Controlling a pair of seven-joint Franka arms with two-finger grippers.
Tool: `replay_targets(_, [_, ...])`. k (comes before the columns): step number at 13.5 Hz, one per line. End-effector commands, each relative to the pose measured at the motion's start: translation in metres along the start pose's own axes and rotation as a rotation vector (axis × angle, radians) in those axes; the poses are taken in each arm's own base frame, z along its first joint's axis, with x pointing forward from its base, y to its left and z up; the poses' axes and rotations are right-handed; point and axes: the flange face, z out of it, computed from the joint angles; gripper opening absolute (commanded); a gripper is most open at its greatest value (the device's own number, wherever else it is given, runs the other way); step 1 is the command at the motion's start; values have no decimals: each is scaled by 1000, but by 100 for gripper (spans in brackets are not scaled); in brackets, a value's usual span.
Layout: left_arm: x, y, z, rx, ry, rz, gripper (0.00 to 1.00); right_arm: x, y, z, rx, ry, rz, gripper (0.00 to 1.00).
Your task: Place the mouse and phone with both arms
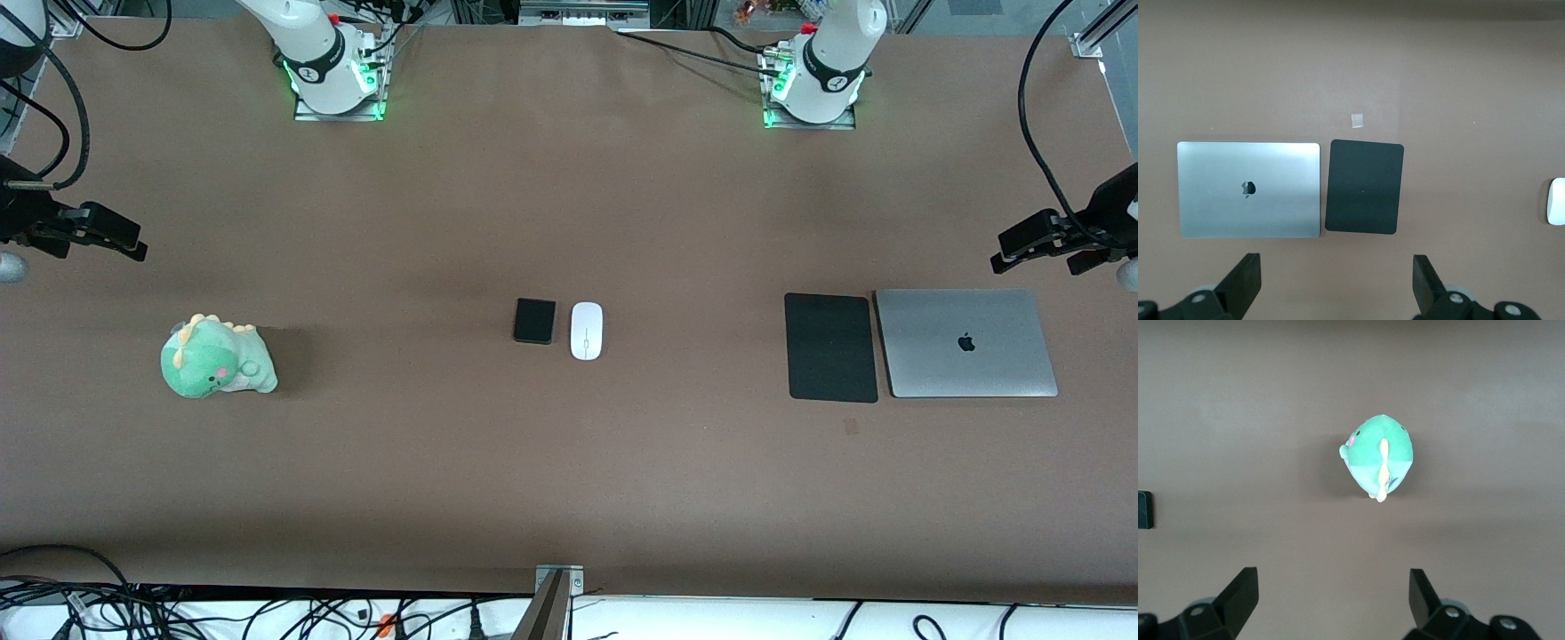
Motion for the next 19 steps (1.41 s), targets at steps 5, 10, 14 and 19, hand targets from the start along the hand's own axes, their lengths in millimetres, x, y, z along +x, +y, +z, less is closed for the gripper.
replay_targets(5, [6,-4,-17,-3,41,20,100,-1,1,-3,4,-6,-5,100])
replay_targets(10, [7,1,-14,5,31,35,100,-2,2,-4,4,-4,-4,100])
replay_targets(14, [8,-4,-12,-7,24,16,100,-2,2,-4,5,-4,-4,100])
replay_targets(19, [2,10,-7,-1,-8,-68,100,-1,2,-3,5,-7,-4,100])
